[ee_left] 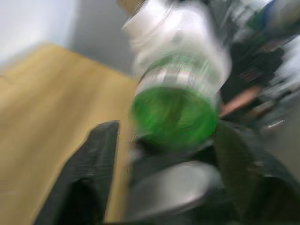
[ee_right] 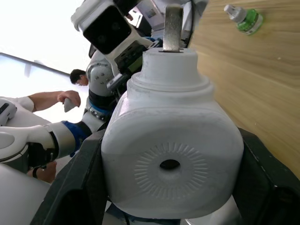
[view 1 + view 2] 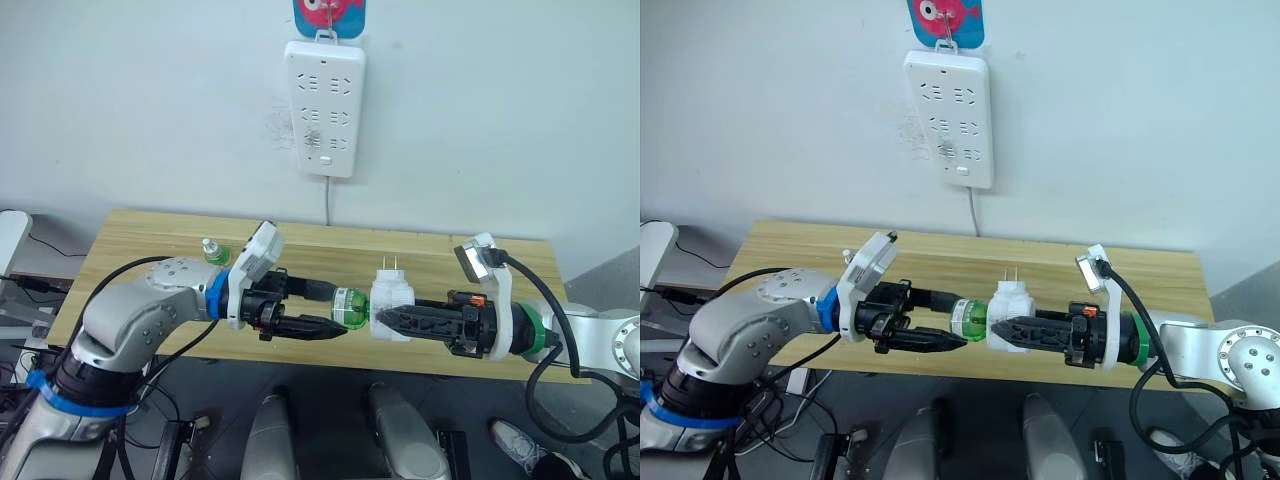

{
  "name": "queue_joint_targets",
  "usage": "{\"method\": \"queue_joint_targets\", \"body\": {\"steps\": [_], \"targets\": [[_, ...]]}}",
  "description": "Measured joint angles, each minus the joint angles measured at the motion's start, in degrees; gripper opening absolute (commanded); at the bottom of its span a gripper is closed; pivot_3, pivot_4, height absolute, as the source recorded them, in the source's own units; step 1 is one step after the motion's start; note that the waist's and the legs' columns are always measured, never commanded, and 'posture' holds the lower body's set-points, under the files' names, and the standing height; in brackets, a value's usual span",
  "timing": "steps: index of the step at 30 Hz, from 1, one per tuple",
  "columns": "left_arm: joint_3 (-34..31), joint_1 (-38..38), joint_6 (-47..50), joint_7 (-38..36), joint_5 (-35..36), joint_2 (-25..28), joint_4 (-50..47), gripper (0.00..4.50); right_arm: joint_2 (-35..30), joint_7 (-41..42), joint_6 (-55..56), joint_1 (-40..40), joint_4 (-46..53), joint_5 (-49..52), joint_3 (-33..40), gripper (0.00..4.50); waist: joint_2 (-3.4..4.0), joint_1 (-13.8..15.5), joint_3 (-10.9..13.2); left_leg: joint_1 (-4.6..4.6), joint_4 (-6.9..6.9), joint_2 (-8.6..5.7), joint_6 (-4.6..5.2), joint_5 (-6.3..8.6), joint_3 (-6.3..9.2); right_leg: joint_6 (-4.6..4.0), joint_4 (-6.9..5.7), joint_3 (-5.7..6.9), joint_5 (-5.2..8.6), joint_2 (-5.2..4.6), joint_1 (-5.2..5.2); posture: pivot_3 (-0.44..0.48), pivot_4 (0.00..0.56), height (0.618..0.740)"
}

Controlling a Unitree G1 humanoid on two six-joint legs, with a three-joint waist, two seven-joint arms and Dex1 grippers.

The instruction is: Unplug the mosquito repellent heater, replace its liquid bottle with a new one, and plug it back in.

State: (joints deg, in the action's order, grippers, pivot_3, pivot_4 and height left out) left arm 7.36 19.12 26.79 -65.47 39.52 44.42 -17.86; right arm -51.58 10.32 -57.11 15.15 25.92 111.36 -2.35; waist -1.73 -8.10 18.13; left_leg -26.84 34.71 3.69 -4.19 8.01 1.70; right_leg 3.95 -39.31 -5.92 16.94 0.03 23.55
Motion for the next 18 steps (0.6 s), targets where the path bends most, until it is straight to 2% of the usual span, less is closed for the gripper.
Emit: {"method": "queue_joint_targets", "body": {"steps": [1, 2, 5, 8, 11, 16, 18], "targets": [[-0.63, -2.20, -4.94, -0.48, -2.54, -1.23, 0.57, 4.46, 0.06, -0.03, -0.04, -0.04, 0.04, 0.04, -0.05, 3.01, 0.00, 0.03, 0.00, -0.02, 0.00, 0.01, 0.00, 0.00, 0.00, 0.00, 0.01, 0.01, 0.00, 0.00, 0.01, -0.254, 0.301, 0.724], [-1.32, -5.00, -10.88, -1.63, -4.89, -2.49, 0.73, 4.50, 0.08, -0.07, -0.04, -0.07, 0.05, 0.04, -0.05, 3.01, 0.00, 0.06, 0.00, -0.04, 0.00, 0.01, 0.00, 0.00, -0.02, -0.07, 0.06, -0.01, -0.04, -0.02, 0.01, -0.255, 0.302, 0.724], [-3.31, -10.79, -25.75, -3.84, -9.93, -6.36, 1.36, 4.50, 0.33, -0.18, -0.04, -0.07, 0.04, 0.03, -0.08, 3.01, 0.00, 0.17, 0.00, -0.05, -0.01, -0.01, 0.00, 0.00, -0.07, -0.16, 0.15, -0.03, -0.09, -0.06, 0.00, -0.256, 0.302, 0.724], [-4.78, -12.80, -36.91, -3.53, -13.62, -10.28, 2.06, 4.50, 0.48, -0.22, -0.03, -0.03, 0.04, 0.03, -0.10, 3.01, -0.02, 0.49, -0.01, -0.06, 0.07, -0.02, 0.00, 0.00, -0.08, -0.11, 0.17, -0.05, -0.06, -0.08, -0.05, -0.253, 0.302, 0.724], [-4.95, -12.73, -41.88, -2.21, -15.61, -12.37, 1.84, 4.50, 0.76, -0.28, -0.04, 0.01, 0.04, 0.03, -0.19, 3.01, -0.02, 0.49, -0.01, -0.05, 0.13, -0.02, 0.00, 0.00, -0.19, 0.10, 0.21, -0.17, -0.05, -0.08, -0.08, -0.252, 0.299, 0.724], [-2.91, -10.06, -44.37, -0.25, -17.81, -14.74, 2.43, 4.50, 0.82, -0.34, -0.04, 0.77, 0.03, 0.03, -0.87, 3.01, -0.02, 0.26, -0.02, -0.04, 0.15, -0.02, 0.00, 0.00, -0.20, 0.16, 0.20, -0.19, -0.09, -0.06, -0.07, -0.251, 0.298, 0.724], [-2.36, -9.73, -44.62, -0.25, -17.87, -14.88, 2.43, 4.11, 0.82, -0.33, -0.04, 1.24, 0.03, 0.03, -0.93, 3.01, -0.02, 0.16, -0.02, -0.04, 0.14, -0.02, 0.01, 0.00, -0.21, 0.17, 0.21, -0.19, -0.09, -0.06, -0.07, -0.251, 0.298, 0.724]]}}
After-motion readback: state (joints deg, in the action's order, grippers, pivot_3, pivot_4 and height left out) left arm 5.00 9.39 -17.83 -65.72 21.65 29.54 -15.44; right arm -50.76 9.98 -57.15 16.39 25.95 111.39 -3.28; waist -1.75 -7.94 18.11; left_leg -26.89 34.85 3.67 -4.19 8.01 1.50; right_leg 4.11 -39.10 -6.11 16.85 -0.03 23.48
